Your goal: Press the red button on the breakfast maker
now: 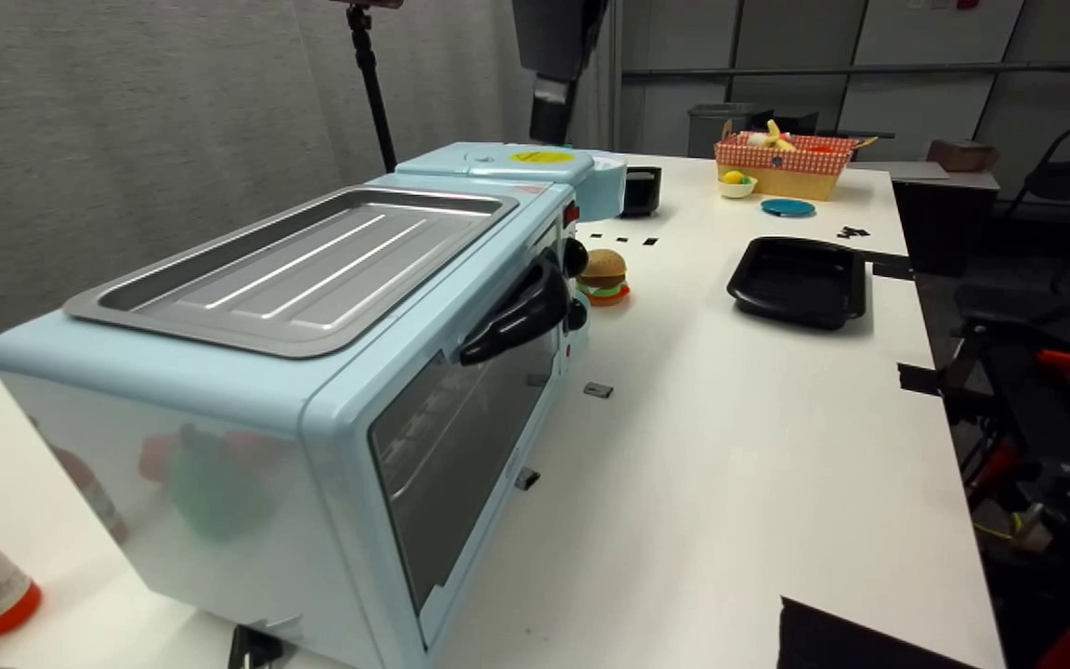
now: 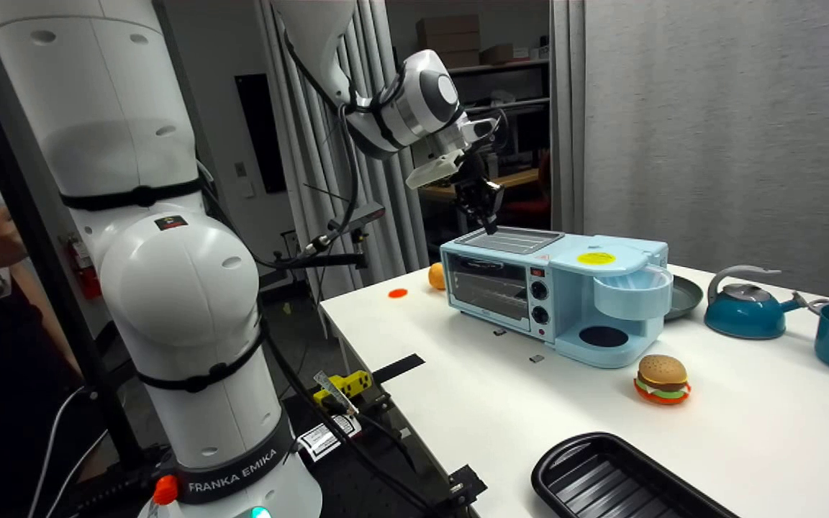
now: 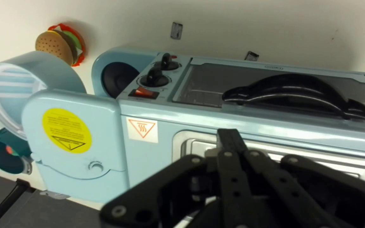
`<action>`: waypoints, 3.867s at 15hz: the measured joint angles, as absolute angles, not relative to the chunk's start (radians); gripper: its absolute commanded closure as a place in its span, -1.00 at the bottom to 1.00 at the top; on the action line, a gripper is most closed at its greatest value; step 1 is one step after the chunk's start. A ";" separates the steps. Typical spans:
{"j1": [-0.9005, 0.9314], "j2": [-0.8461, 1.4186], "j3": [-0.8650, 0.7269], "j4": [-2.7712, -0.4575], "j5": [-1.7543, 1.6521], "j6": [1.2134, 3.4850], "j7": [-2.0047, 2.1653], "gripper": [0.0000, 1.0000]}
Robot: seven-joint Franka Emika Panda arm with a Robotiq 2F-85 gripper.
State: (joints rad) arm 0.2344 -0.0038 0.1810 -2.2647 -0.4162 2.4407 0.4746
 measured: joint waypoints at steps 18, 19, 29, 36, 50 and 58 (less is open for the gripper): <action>0.191 -0.244 0.253 -2.434 -0.664 2.467 0.775 -1.00; 0.188 -0.255 0.258 -2.445 -0.670 2.467 0.788 -1.00; 0.186 -0.274 0.262 -2.463 -0.673 2.467 0.797 -1.00; 0.186 -0.274 0.262 -2.463 -0.673 2.467 0.797 -1.00; 0.186 -0.274 0.262 -2.463 -0.673 2.467 0.797 -1.00; 0.186 -0.274 0.262 -2.463 -0.673 2.467 0.797 -1.00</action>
